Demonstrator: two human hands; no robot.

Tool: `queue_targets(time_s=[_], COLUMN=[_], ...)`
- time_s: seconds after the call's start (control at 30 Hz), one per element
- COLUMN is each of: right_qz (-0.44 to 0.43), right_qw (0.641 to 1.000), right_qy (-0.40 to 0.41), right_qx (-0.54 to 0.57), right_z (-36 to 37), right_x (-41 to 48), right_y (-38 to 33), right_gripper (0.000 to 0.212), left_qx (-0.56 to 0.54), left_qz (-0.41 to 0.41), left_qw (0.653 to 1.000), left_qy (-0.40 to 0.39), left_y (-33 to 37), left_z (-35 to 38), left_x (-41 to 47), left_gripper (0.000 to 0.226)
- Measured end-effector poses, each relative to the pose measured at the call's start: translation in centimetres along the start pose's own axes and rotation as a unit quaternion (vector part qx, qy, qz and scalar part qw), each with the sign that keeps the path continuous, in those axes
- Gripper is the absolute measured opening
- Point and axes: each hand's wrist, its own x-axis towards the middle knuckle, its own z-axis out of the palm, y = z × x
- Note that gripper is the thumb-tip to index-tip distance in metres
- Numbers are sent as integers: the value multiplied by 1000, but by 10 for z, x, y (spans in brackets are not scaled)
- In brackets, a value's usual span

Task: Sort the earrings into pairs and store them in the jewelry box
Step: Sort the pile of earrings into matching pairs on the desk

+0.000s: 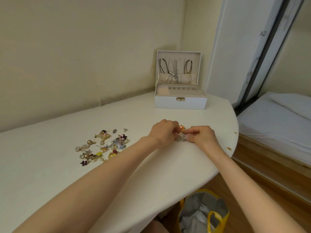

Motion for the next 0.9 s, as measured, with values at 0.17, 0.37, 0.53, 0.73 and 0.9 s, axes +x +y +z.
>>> queue_targets(time_s=[0.17,0.37,0.53,0.73,0.9], right_qz=[-56,-122,-160,-191,-191], right_qw=[997,992,986,977,971], right_qy=[43,11,-44,-91,-104], right_qx=[-22,7,14,-28,-98], right_z=[3,23,58,114,144], right_x=[-8,-22,-31,-34,-20], right_y=[-9,-40,-68,-97,-114], right_gripper=[22,8,8,18,18], left_qx=[10,26,28,20,5], left_qz=[10,5,-55,-129,-163], left_qw=[999,996,993,989,983], left_qy=[35,89,97,73,80], left_y=[-8,-45,-92,-132,-150], left_z=[-14,-46,-79,-102,-106], left_x=[-21,-64,-98,-120,-129], left_gripper=[19,14,8,7,9])
